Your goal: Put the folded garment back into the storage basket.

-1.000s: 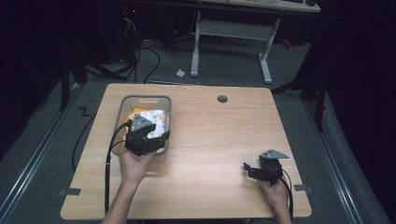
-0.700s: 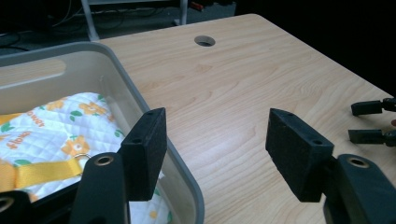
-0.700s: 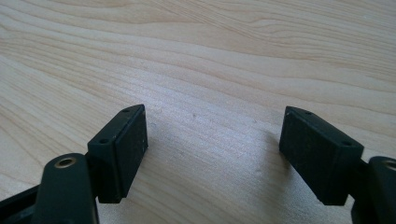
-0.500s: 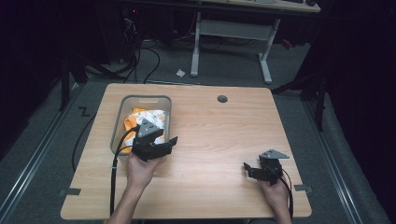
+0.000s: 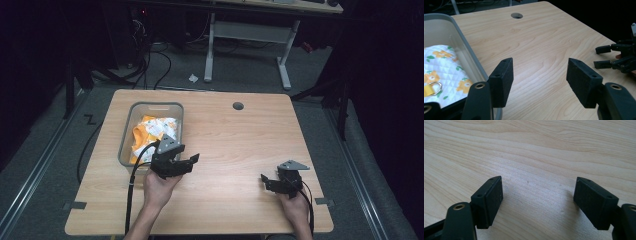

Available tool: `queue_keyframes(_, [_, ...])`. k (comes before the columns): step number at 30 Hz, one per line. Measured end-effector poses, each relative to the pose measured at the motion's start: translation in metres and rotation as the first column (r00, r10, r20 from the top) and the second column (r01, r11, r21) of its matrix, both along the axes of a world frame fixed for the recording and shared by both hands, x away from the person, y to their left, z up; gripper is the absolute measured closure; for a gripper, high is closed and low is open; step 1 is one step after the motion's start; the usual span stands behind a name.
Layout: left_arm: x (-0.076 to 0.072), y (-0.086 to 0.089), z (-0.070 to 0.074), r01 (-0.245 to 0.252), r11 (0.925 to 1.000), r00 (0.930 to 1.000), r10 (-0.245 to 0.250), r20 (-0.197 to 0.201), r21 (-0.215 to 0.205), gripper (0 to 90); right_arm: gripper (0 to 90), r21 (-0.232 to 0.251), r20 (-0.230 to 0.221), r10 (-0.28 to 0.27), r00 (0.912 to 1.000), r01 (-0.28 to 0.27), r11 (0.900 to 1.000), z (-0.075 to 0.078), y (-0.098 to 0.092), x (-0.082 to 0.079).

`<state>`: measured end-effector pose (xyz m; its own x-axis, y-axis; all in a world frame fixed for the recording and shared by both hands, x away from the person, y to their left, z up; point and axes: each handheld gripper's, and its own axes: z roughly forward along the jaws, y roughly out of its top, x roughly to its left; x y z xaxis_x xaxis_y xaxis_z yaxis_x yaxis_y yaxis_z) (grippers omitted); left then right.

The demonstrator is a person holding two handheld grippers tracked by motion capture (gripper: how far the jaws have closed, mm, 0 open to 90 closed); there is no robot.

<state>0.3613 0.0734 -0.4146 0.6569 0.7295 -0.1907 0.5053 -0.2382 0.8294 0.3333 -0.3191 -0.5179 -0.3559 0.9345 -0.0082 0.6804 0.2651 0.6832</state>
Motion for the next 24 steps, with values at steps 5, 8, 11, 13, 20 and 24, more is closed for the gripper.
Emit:
queue_keyframes(5, [-0.001, -0.005, -0.004, 0.011, 0.9999, 0.9999, -0.012, -0.012, -0.007, 38.8, 23.6, 0.000, 0.000, 0.000, 1.0000, 0.000, 1.000, 0.000, 0.000, 0.000])
queue_keyframes(8, [-0.003, -0.011, -0.007, 0.029, 0.9996, 0.9994, -0.029, -0.017, 0.003, 38.8, 23.6, 0.000, 0.000, 0.000, 1.0000, 0.000, 1.000, 0.000, 0.000, 0.000])
queue_keyframes(11, [-0.004, -0.020, -0.013, 0.050, 0.9987, 0.9984, -0.050, -0.027, 0.004, 38.9, 23.6, 0.000, 0.000, 0.000, 1.0000, 0.000, 1.000, 0.000, 0.000, 0.000])
queue_keyframes(13, [-0.004, -0.022, -0.015, 0.054, 0.9985, 0.9982, -0.054, -0.028, 0.003, 38.9, 23.6, 0.000, 0.001, 0.001, 1.0000, -0.001, 1.000, 0.000, 0.000, 0.000])
queue_keyframes(20, [-0.009, -0.032, -0.026, 0.069, 0.9975, 0.9967, -0.069, -0.042, 0.008, 39.0, 23.6, 0.000, 0.000, 0.000, 1.0000, 0.000, 1.000, 0.000, 0.000, 0.000])
queue_keyframes(24, [-0.011, -0.036, -0.033, 0.079, 0.9968, 0.9954, -0.079, -0.055, 0.013, 39.1, 23.6, 0.000, 0.000, 0.000, 1.0000, 0.000, 1.000, 0.000, 0.000, 0.000])
